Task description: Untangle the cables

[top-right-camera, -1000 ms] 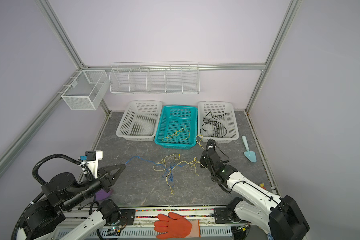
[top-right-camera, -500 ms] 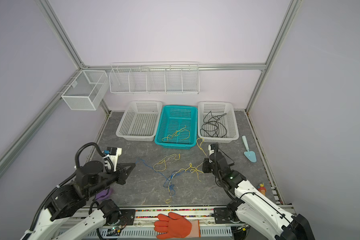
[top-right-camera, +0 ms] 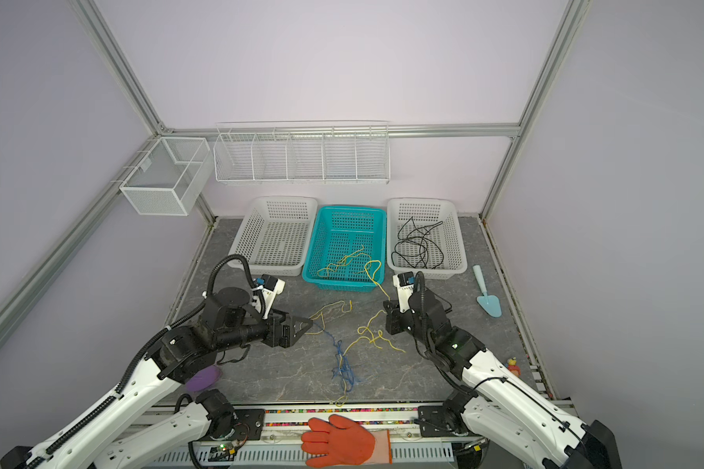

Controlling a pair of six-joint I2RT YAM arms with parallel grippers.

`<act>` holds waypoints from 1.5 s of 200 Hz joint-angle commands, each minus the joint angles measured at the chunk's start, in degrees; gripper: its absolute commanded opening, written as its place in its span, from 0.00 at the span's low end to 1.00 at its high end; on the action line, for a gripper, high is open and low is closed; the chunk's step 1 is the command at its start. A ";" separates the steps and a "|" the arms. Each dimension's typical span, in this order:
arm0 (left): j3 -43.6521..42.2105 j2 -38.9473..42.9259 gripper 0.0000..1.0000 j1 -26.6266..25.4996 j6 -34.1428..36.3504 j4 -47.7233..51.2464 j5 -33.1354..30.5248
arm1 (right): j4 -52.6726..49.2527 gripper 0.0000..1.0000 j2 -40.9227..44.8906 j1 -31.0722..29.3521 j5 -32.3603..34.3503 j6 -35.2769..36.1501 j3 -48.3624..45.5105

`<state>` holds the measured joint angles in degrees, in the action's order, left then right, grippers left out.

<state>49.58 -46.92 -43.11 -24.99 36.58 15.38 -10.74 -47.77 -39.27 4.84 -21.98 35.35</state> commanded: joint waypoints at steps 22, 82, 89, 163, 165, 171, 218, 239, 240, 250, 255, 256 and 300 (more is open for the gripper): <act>1.20 -2.59 0.99 -0.08 3.07 -3.05 5.77 | 0.72 0.06 1.00 -2.20 -2.93 3.71 2.90; -5.55 -2.08 0.99 -2.30 -1.37 -12.20 9.22 | -0.75 0.06 4.19 -2.66 1.74 2.74 3.75; -6.64 -2.15 0.99 -2.77 -2.20 -13.83 9.71 | -1.06 0.06 4.47 -2.71 2.34 2.41 4.16; -15.24 -8.40 1.00 -6.88 -8.38 -30.12 12.25 | 1.34 0.06 4.43 -2.66 -4.79 1.42 7.10; -15.38 -8.64 1.00 -6.94 -8.55 -30.55 12.27 | 1.47 0.06 4.44 -2.68 -5.00 1.35 7.14; -15.79 -9.26 1.00 -7.20 -8.87 -31.87 12.46 | 1.95 0.06 4.59 -2.68 -5.75 1.19 7.18; -16.97 -14.15 1.00 -8.46 -10.39 -38.52 12.58 | 2.26 0.06 4.38 -2.73 -9.84 0.44 9.20; -16.99 -17.11 1.00 -9.27 -11.03 -42.16 12.02 | 3.33 0.06 4.55 -2.68 -12.47 0.42 9.71; -16.98 -17.27 0.99 -9.31 -11.08 -42.31 12.03 | 3.39 0.06 4.50 -2.71 -12.70 0.43 9.76; -16.82 -18.59 1.00 -9.55 -11.22 -43.92 12.00 | 4.22 0.06 3.78 -2.66 -15.47 0.25 10.07; -16.73 -19.38 1.00 -9.69 -11.35 -44.69 12.15 | 4.88 0.06 3.41 -2.68 -16.79 -0.09 10.09; -16.68 -19.45 1.00 -9.70 -11.33 -44.85 12.14 | 5.00 0.06 3.31 -2.67 -17.06 -0.17 10.09; -15.47 -23.80 1.00 -10.37 -10.82 -47.09 11.94 | 8.10 0.06 0.85 -2.67 -21.14 -2.55 9.79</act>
<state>33.28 -69.41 -53.10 -35.86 -7.14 27.31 -5.39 -46.57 -41.67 -13.47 -23.05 44.16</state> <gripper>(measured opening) 0.996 0.061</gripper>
